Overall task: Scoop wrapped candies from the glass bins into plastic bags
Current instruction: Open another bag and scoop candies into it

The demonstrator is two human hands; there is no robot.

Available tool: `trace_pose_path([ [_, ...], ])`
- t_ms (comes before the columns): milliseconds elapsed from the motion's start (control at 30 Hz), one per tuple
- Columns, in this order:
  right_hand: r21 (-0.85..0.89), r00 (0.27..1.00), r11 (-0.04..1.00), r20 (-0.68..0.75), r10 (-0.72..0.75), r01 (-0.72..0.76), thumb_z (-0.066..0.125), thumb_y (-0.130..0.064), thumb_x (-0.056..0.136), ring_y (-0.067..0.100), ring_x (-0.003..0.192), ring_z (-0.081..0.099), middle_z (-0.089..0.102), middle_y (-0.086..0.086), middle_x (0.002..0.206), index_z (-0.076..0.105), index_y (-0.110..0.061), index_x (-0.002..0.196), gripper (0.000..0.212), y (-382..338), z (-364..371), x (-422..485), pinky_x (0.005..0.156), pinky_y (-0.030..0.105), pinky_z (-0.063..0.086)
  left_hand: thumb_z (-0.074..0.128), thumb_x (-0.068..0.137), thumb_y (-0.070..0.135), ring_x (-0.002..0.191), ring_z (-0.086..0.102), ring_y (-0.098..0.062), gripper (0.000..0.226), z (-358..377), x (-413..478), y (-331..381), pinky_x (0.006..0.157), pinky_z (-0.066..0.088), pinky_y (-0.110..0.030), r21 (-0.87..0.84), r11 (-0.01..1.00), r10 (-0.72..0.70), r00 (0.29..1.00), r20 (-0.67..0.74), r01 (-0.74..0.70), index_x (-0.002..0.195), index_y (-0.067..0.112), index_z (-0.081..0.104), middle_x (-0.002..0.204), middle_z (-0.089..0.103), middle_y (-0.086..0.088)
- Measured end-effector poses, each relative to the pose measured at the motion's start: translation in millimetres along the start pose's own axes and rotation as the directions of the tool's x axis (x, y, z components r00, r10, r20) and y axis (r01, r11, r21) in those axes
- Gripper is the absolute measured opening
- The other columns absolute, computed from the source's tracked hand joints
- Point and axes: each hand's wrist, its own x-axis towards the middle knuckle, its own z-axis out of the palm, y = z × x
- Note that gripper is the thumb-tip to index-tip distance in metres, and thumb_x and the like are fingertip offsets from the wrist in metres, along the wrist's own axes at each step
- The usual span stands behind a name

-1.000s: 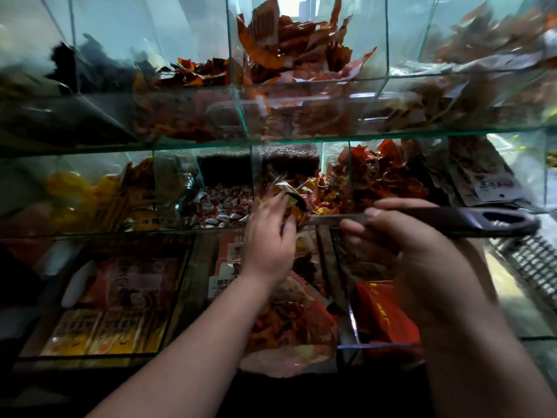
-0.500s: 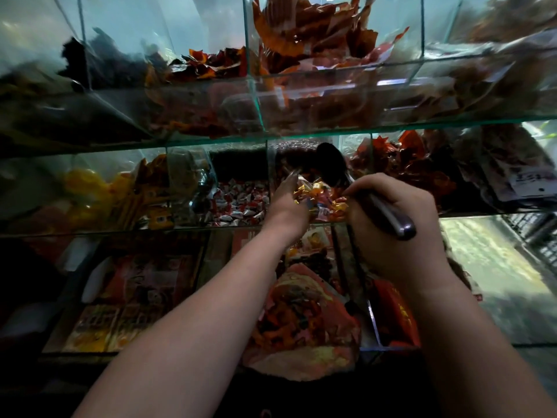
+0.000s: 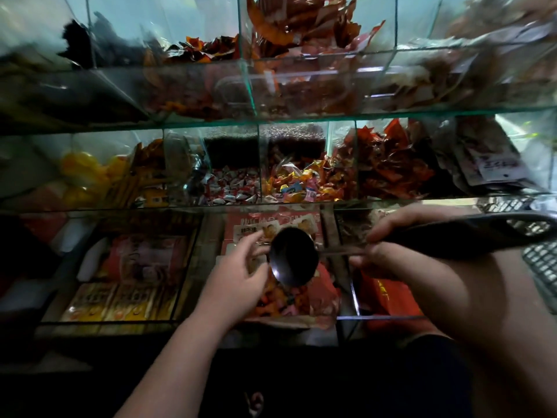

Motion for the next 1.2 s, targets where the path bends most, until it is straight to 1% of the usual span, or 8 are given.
trace_pose_path([
  [67, -0.086, 0.995, 0.992, -0.02, -0.097, 0.095, 0.08, -0.015, 0.073, 0.007, 0.072, 0.075, 0.075, -0.002, 0.076, 0.074, -0.027, 0.073, 0.013, -18.7, 0.0, -12.3, 0.07, 0.037, 0.061, 0.069, 0.082, 0.046, 0.075, 0.059, 0.004, 0.045, -7.0, -11.8, -11.9, 0.065, 0.045, -0.016, 0.207, 0.978, -0.018, 0.999, -0.028, 0.024, 0.125, 0.043, 0.06, 0.1, 0.066, 0.027],
  [200, -0.26, 0.994, 0.965, 0.107, -0.006, 0.034, 0.076, -0.023, 0.078, 0.001, 0.065, 0.068, 0.072, -0.016, 0.073, 0.075, -0.033, 0.077, 0.01, -17.8, 28.3, -2.3, 0.054, 0.009, 0.051, 0.072, 0.086, 0.039, 0.083, 0.064, -0.001, 0.003, 0.2, -12.1, -18.6, 0.069, 0.052, -0.026, 0.299, 0.947, -0.092, 0.991, -0.099, 0.118, 0.085, 0.038, 0.069, 0.085, 0.067, 0.022],
  [433, -0.357, 0.972, 0.932, 0.233, 0.022, 0.064, 0.067, -0.026, 0.094, 0.012, 0.093, 0.067, 0.072, -0.006, 0.096, 0.072, -0.023, 0.097, 0.007, 68.5, 108.0, 26.7, 0.086, 0.033, 0.056, 0.064, 0.096, 0.029, 0.073, 0.058, 0.006, 0.014, 12.3, 1.8, -23.0, 0.058, 0.043, -0.016, 0.174, 0.973, -0.093, 0.946, -0.311, 0.153, 0.091, 0.027, 0.076, 0.079, 0.065, 0.019],
  [567, 0.015, 0.982, 0.982, -0.007, 0.189, -0.189, 0.073, -0.015, 0.09, 0.019, 0.086, 0.073, 0.076, 0.002, 0.083, 0.075, -0.02, 0.077, 0.014, 98.6, 127.6, 24.1, 0.089, 0.048, 0.057, 0.064, 0.096, 0.026, 0.083, 0.062, 0.002, 0.014, 11.1, 0.2, -29.6, 0.071, 0.055, -0.025, 0.103, 0.987, -0.085, 0.94, -0.331, 0.125, 0.092, 0.027, 0.077, 0.084, 0.068, 0.02],
  [667, 0.331, 0.901, 0.849, 0.005, 0.434, -0.411, 0.073, -0.016, 0.091, 0.028, 0.089, 0.077, 0.079, 0.008, 0.086, 0.078, -0.024, 0.076, 0.017, 102.3, 116.8, 33.8, 0.091, 0.047, 0.061, 0.064, 0.096, 0.028, 0.085, 0.063, 0.001, 0.014, 11.9, -2.1, -32.3, 0.073, 0.057, -0.029, 0.105, 0.988, -0.073, 0.938, -0.34, 0.115, 0.094, 0.026, 0.078, 0.086, 0.069, 0.018],
  [833, 0.034, 0.937, 0.937, -0.009, 0.348, -0.348, 0.071, -0.02, 0.09, 0.007, 0.082, 0.073, 0.077, -0.006, 0.081, 0.077, -0.03, 0.076, 0.018, 100.7, 116.7, 34.8, 0.078, 0.023, 0.057, 0.066, 0.094, 0.028, 0.082, 0.063, 0.0, 0.012, 13.7, -3.1, -33.7, 0.068, 0.053, -0.025, 0.096, 0.989, -0.071, 0.932, -0.356, 0.112, 0.092, 0.027, 0.078, 0.084, 0.07, 0.018],
  [1000, 0.518, 0.826, 0.695, 0.044, 0.561, -0.5, 0.067, -0.005, 0.095, 0.033, 0.081, 0.079, 0.079, 0.019, 0.085, 0.076, -0.011, 0.08, 0.019, 100.0, 116.3, 35.2, 0.075, 0.042, 0.064, 0.065, 0.095, 0.028, 0.08, 0.064, 0.0, 0.014, 14.6, -5.2, -33.7, 0.066, 0.054, -0.025, 0.076, 0.99, -0.081, 0.927, -0.366, 0.116, 0.087, 0.028, 0.076, 0.082, 0.068, 0.018],
  [1200, 0.65, 0.801, 0.623, -0.036, 0.598, -0.436, 0.063, -0.014, 0.099, 0.035, 0.079, 0.079, 0.078, 0.022, 0.08, 0.071, -0.003, 0.095, 0.014, 92.0, 103.8, 27.0, 0.064, 0.04, 0.064, 0.063, 0.097, 0.025, 0.094, 0.064, -0.008, 0.016, 10.4, -8.5, -28.1, 0.081, 0.055, -0.028, 0.109, 0.986, -0.077, 0.917, -0.391, 0.129, 0.105, 0.02, 0.076, 0.1, 0.069, 0.013],
])
